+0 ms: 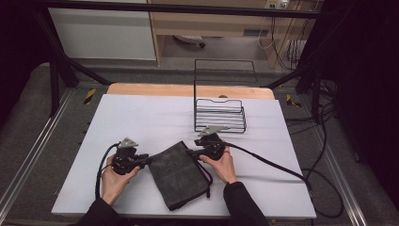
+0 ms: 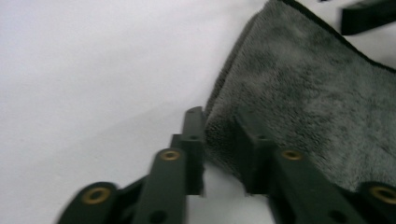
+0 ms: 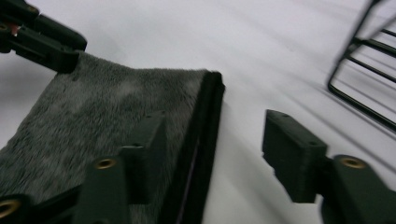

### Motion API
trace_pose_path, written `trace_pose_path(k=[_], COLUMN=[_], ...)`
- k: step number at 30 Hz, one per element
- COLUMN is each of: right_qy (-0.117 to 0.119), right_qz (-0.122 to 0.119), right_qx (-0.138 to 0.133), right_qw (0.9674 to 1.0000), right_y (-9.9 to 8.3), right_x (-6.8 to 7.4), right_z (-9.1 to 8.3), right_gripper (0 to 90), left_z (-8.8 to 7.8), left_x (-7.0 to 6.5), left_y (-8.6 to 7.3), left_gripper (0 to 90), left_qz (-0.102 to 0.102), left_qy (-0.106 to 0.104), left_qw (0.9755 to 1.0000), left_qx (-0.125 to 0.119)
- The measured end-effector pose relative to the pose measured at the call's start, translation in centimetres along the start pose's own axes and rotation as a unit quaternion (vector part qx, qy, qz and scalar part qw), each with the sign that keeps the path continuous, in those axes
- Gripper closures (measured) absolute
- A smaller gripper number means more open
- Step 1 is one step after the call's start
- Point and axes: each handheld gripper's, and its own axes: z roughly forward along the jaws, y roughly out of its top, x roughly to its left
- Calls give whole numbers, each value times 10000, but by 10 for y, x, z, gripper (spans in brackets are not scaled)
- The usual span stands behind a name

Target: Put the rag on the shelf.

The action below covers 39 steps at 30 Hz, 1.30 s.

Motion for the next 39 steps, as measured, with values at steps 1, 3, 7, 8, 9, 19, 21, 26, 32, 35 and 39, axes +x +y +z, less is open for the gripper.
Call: trace_pose_path(k=[1, 3, 7, 8, 9, 19, 21, 26, 32, 35, 39], right_qy=[23, 64, 27, 47, 71, -65, 44, 357, 398, 219, -71], right_qz=[-40, -69, -127, -144, -144, 99, 157, 425, 436, 440, 690], right_qx=[19, 70, 175, 135, 53, 196, 245, 303, 315, 136, -39], right_qw=[10000, 9999, 9998, 9998, 9999, 9997, 9996, 9980, 9978, 9987, 9976], right_y=[2, 6, 10, 11, 12, 12, 11, 9, 12, 9, 3], right_x=[2, 4, 5, 4, 4, -4, -5, -4, -5, -3, -4], right_z=[5, 15, 28, 29, 29, 42, 44, 46, 42, 34, 17], right_gripper=[511, 579, 747, 795, 833, 498, 507, 659, 806, 814, 816], left_z=[1, 1, -1, -1, -2, -2, -2, -1, -1, 2, 13], left_x=[0, 0, 2, 2, 3, 5, 4, 5, 5, 6, 2], left_y=[-1, -1, -1, -1, -1, -4, -4, -4, 0, 5, 19], left_gripper=[787, 811, 845, 849, 852, 854, 854, 853, 854, 854, 855], left_qz=[15, 17, -14, -33, -42, -15, -24, -59, -47, -48, 26], left_qy=[7, -5, -34, -13, -5, 113, 126, 125, 142, 137, 162], left_qw=[10000, 10000, 9999, 9999, 9999, 9997, 9997, 9997, 9997, 9998, 9999], left_qx=[33, 72, 162, 165, 163, 200, 187, 188, 205, 164, 46])
